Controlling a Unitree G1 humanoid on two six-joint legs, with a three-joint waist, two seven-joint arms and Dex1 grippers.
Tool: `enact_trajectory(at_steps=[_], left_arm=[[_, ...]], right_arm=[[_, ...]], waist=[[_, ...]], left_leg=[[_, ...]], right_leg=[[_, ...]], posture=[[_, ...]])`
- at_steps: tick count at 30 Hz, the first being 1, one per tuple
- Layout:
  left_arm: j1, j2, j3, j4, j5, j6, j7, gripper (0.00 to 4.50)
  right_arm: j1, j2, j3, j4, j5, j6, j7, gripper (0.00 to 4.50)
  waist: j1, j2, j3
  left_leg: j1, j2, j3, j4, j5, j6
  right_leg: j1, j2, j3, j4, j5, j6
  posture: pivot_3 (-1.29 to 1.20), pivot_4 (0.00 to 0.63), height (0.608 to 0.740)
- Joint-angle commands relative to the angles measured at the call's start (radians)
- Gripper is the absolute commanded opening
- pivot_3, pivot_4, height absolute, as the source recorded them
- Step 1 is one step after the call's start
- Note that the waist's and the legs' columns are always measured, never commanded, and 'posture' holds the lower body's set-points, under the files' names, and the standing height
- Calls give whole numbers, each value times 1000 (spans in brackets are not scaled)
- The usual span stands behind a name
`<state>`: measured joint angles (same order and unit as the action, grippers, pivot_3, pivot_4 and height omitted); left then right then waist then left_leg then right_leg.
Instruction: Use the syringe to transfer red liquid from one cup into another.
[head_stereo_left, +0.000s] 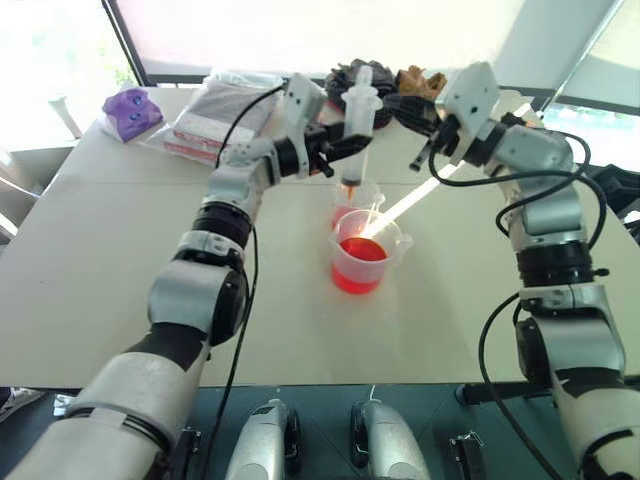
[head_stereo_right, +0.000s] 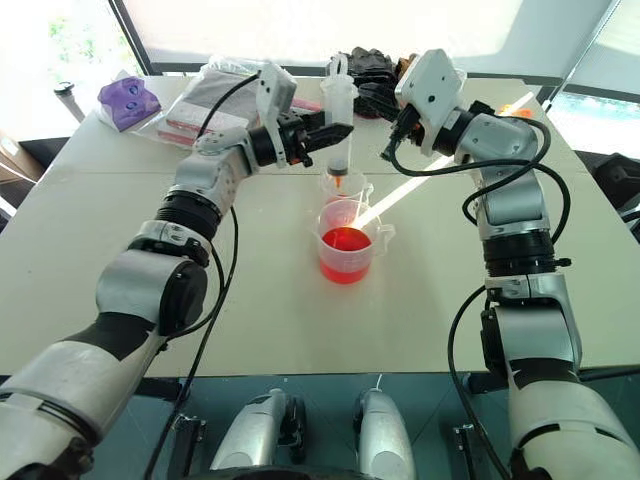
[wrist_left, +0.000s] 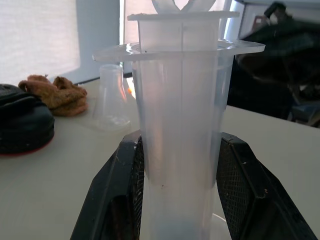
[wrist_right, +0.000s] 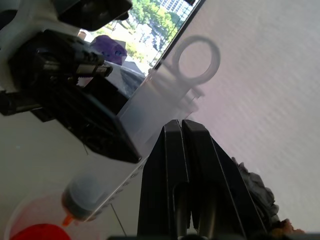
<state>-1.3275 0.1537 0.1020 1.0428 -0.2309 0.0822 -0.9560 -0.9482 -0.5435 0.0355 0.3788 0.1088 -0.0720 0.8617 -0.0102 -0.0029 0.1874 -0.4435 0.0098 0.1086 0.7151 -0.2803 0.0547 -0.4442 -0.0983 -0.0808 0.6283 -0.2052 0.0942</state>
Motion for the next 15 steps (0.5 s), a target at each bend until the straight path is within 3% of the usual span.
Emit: enact_trajectory(at_steps=[1,9,12,15], left_arm=[[-58,-3,17,-58,-23,-15,-2,1563],[-35,-11,10,-99,-28,13,-25,1563],[-23,-11,6,-121,-27,26,-33,1563],[-11,-9,5,-149,-27,45,-42,1563]], right_arm=[[-14,2,-9,-18,2,-6,-5,44],[-29,-14,-38,-12,5,-5,-30,44],[-33,-39,-62,-17,18,9,-33,852],[-28,-74,-84,-23,0,4,-69,2275]], waist=[[-1,0,0],[-2,0,0],[-1,0,0],[-1,0,0]], left_leg=[[0,0,0,0,0,0],[0,0,1,0,0,0],[0,0,1,0,0,0],[0,0,1,0,0,0]], right_leg=[[0,0,0,0,0,0],[0,0,0,0,0,0],[0,0,0,0,0,0],[0,0,0,0,0,0]], posture=[[0,150,740],[0,150,740],[0,150,740],[0,150,740]])
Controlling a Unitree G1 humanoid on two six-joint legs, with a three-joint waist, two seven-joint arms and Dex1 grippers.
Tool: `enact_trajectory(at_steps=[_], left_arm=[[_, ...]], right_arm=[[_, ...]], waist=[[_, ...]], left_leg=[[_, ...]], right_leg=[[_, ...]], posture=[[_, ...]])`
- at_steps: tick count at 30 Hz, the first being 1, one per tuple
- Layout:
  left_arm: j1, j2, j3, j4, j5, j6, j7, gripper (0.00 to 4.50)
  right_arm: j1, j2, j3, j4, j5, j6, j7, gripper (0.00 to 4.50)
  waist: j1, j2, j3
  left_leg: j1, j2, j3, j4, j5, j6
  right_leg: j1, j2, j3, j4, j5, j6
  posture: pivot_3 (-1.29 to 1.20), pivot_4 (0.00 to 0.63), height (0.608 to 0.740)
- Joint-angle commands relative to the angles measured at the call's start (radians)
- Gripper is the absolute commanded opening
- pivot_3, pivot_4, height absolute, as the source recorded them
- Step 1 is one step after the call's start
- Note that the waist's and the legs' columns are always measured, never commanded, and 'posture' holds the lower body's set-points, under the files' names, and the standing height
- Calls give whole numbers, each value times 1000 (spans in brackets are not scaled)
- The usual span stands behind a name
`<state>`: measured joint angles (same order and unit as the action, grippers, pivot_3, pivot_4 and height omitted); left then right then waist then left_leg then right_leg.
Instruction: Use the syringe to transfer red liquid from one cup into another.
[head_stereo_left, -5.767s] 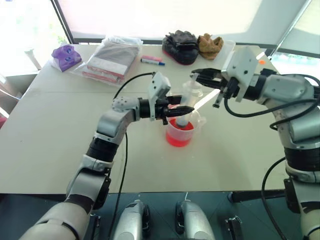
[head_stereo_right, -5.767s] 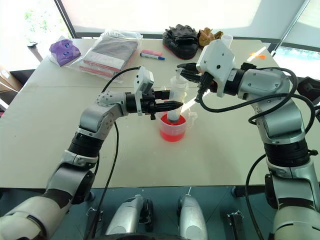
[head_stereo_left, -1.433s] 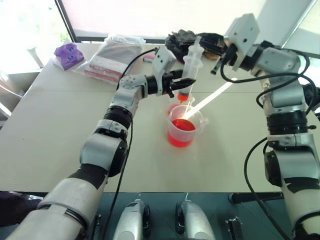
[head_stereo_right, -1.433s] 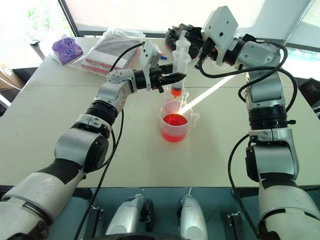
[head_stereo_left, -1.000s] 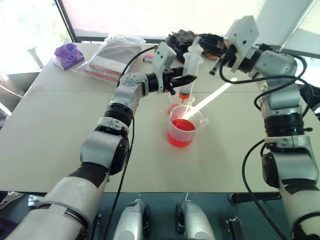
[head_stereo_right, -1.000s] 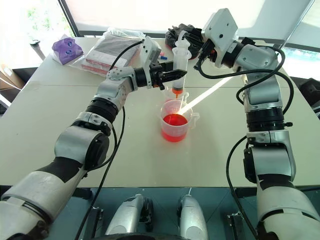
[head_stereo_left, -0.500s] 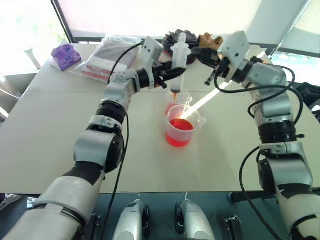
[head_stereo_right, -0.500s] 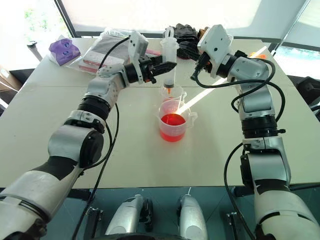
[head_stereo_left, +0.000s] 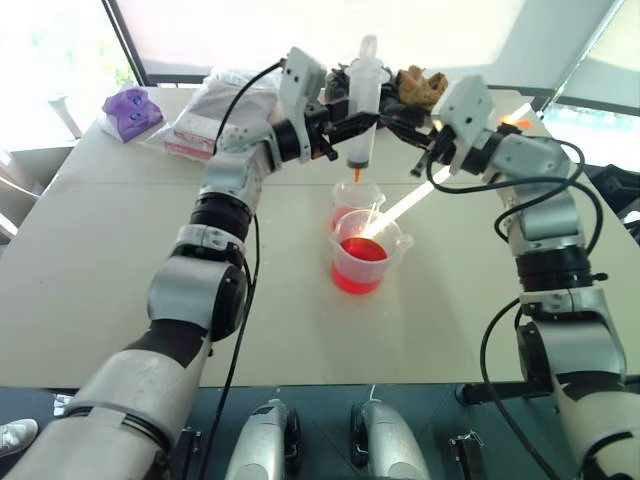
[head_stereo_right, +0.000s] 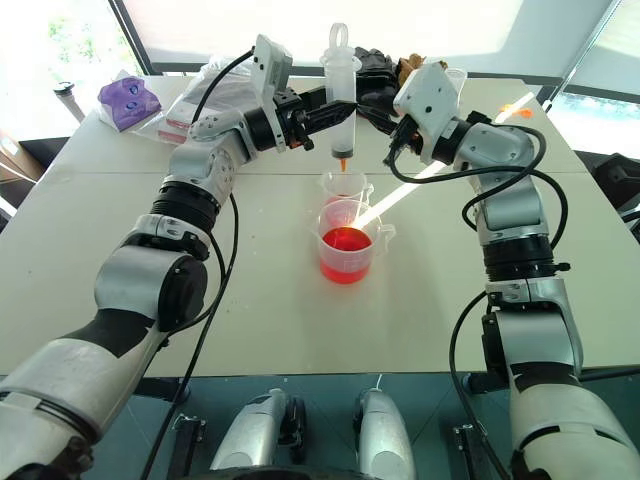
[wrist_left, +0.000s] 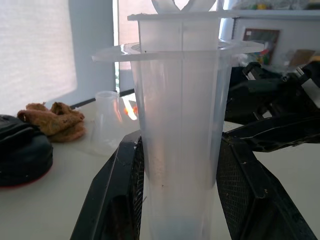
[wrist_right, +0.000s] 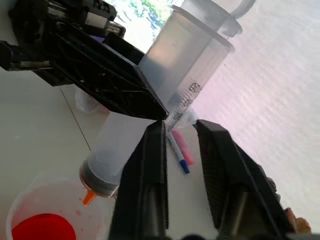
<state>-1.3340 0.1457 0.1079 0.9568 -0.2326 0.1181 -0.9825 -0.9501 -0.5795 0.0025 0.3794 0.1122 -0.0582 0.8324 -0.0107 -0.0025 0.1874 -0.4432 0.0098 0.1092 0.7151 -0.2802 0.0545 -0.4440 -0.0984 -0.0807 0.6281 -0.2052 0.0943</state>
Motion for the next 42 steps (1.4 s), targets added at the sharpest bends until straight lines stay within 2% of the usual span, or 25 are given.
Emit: enact_trajectory(at_steps=[1,3,8,10,15,17,20,23,25,26,30,32,35,42], left_arm=[[-1,-1,2,-75,-28,19,-12,1563],[-1,4,10,-93,-38,39,1,1563],[-66,51,71,-129,-68,170,177,1563],[-116,113,80,-147,-65,314,247,1563],[-166,248,42,-196,-84,762,258,1563],[-138,279,22,-247,-81,929,289,1563],[-88,301,-7,-312,-68,1071,328,1563],[63,297,62,-410,-73,1354,438,1563],[149,286,87,-500,-85,1458,485,1563],[187,284,86,-553,-97,1481,499,1563],[319,287,78,-675,-217,1496,574,1563],[357,297,66,-712,-283,1496,610,1563],[404,295,50,-744,-357,1496,670,1563],[415,286,39,-712,-471,1496,786,1563]], right_arm=[[-22,-55,-58,-26,-12,-13,-50,2879],[-17,-78,-69,-31,-19,-11,-71,3870],[4,-116,-120,-65,11,29,-107,3870],[24,-135,-156,-94,48,77,-103,3870],[111,-187,-215,-217,180,254,-23,3870],[158,-210,-227,-294,242,347,17,3870],[196,-230,-232,-364,282,416,31,3870],[270,-275,-220,-483,342,533,81,3870],[303,-301,-218,-540,378,595,104,3870],[314,-312,-223,-564,405,630,114,3870],[318,-350,-296,-646,673,886,174,3870],[321,-373,-304,-665,733,950,187,3870],[369,-427,-267,-723,754,988,231,3870],[377,-399,-238,-761,790,1004,192,3870]], waist=[[-1,0,0],[-2,0,0],[-3,0,0],[-4,0,0],[-2,0,0],[0,0,0],[0,0,0],[-2,0,0],[-5,0,0],[-5,-1,1],[2,-2,1],[4,-2,1],[5,-2,1],[1,-1,0]], left_leg=[[0,0,0,0,0,0],[0,0,0,0,0,0],[0,0,0,0,0,0],[0,1,0,0,0,0],[1,1,0,-2,0,0],[1,0,-1,-2,0,0],[1,0,-1,-1,0,0],[1,0,-1,-1,0,-1],[1,1,-2,-1,0,-1],[1,1,-2,-1,1,-2],[1,2,-3,-1,2,-4],[2,1,-4,-1,2,-5],[2,0,-5,-1,0,-8],[2,-1,-5,-4,0,-9]], right_leg=[[0,0,0,0,0,0],[0,0,0,0,0,0],[0,0,0,0,0,0],[0,0,0,0,0,0],[0,0,0,0,0,1],[0,0,0,0,-1,1],[1,0,0,0,-1,1],[1,0,1,2,-1,1],[0,0,1,2,-1,1],[0,0,1,2,-1,1],[0,0,1,2,-1,1],[1,-4,1,2,-1,0],[1,-7,1,2,0,0],[-1,-10,1,2,0,-1]], posture=[[0,150,740],[0,150,740],[0,150,740],[0,150,740],[0,150,740],[0,150,740],[0,150,740],[0,150,740],[0,150,740],[0,150,740],[0,150,740],[0,150,740],[0,150,740],[0,150,740]])
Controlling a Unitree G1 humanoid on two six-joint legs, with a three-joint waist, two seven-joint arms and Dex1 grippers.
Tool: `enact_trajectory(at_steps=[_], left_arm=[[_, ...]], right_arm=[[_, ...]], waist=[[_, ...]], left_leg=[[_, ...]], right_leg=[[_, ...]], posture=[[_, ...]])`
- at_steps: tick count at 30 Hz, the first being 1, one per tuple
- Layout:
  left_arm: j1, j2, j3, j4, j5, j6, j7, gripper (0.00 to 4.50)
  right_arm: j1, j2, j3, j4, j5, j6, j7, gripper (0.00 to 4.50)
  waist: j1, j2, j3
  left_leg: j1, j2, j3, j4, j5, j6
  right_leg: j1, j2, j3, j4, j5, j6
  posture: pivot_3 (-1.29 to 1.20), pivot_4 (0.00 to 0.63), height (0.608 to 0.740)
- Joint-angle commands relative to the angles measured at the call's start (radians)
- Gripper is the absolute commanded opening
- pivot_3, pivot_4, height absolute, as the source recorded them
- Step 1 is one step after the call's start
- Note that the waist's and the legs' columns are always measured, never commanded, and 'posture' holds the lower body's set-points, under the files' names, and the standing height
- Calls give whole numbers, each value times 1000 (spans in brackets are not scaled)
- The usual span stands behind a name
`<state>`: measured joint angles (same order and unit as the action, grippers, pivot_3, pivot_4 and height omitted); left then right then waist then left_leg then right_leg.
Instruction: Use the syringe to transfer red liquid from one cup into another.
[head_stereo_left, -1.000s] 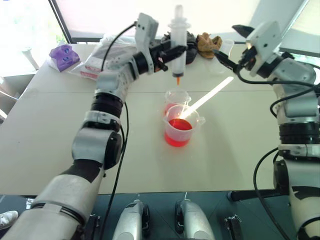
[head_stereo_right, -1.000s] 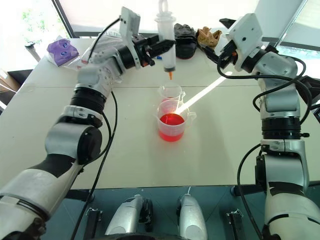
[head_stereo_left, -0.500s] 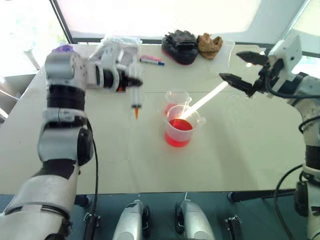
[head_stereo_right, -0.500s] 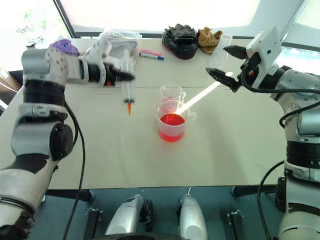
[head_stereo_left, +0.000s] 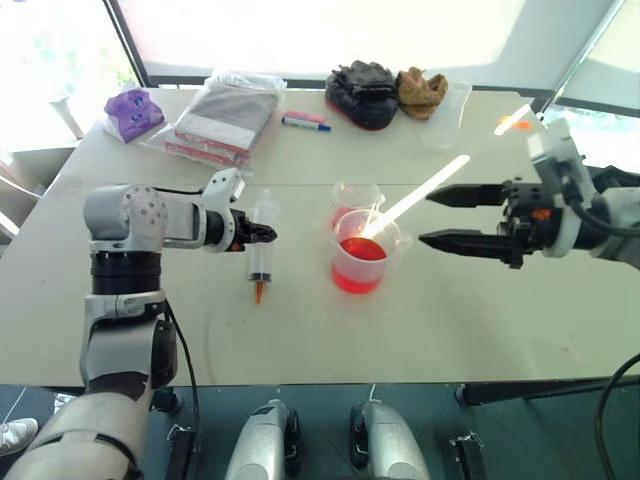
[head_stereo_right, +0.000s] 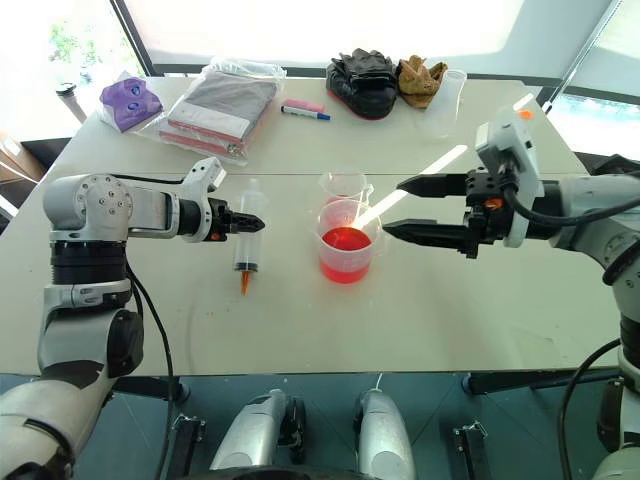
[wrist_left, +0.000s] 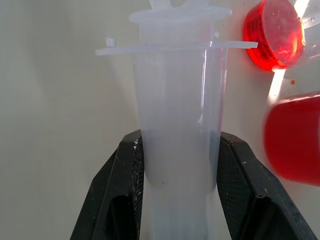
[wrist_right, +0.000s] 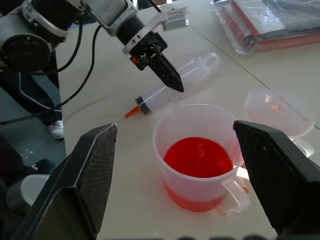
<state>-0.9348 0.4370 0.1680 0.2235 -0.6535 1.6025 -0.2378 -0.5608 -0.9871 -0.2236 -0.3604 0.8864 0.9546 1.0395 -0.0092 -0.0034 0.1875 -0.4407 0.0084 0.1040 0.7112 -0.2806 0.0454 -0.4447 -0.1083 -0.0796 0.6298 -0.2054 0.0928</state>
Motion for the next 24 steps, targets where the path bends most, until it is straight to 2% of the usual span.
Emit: enact_trajectory(at_steps=[1,2,3,5,7,11,16,20,24], left_arm=[[12,-7,-23,36,-61,12,58,1563],[9,-8,-22,45,-67,12,73,1563],[5,-11,-16,57,-70,12,91,2480],[1,-10,-12,72,-77,12,115,3083],[-4,-9,-8,79,-78,12,133,3645],[6,-25,59,19,-75,12,134,4488],[68,23,61,-162,-51,-70,85,4488],[151,61,162,-334,-73,-203,25,4488],[263,104,239,-494,-110,-228,-17,4488]], right_arm=[[-12,14,-9,-17,14,-13,-21,3870],[-9,18,-8,-14,12,-17,-24,3870],[-6,22,-6,-13,11,-21,-26,3937],[4,32,-4,-15,8,-27,-33,3937],[10,38,-1,-14,2,-34,-37,3937],[34,44,-5,-12,-8,-53,-46,3937],[70,39,-13,5,-33,-81,-52,3937],[96,32,-56,57,-61,-107,-70,3937],[113,64,-94,133,-109,-160,-130,3937]], waist=[[0,0,0],[1,0,0],[1,0,0],[2,0,0],[3,0,0],[0,0,0],[-1,0,0],[-1,0,0],[-1,0,0]], left_leg=[[0,0,0,0,0,0],[0,-1,0,0,0,0],[0,-1,0,-1,0,0],[0,-2,0,-1,0,0],[-1,-3,0,-2,0,0],[-1,-4,0,-2,0,0],[-1,-4,1,-5,1,-1],[-1,-7,1,-11,3,-4],[-1,-7,1,-13,3,-5]], right_leg=[[0,0,0,0,0,0],[0,-1,0,0,0,-1],[0,-1,0,0,-1,-1],[-1,-3,0,0,-1,-1],[-2,-3,0,0,0,-1],[-2,-4,0,0,0,-1],[-3,-4,-1,0,0,-1],[-5,-6,-1,-1,0,-1],[-6,-7,-1,-1,0,-1]], posture=[[0,150,740],[0,150,740],[0,150,740],[0,150,740],[0,150,740],[0,150,740],[0,150,740],[0,150,740],[0,150,740]])
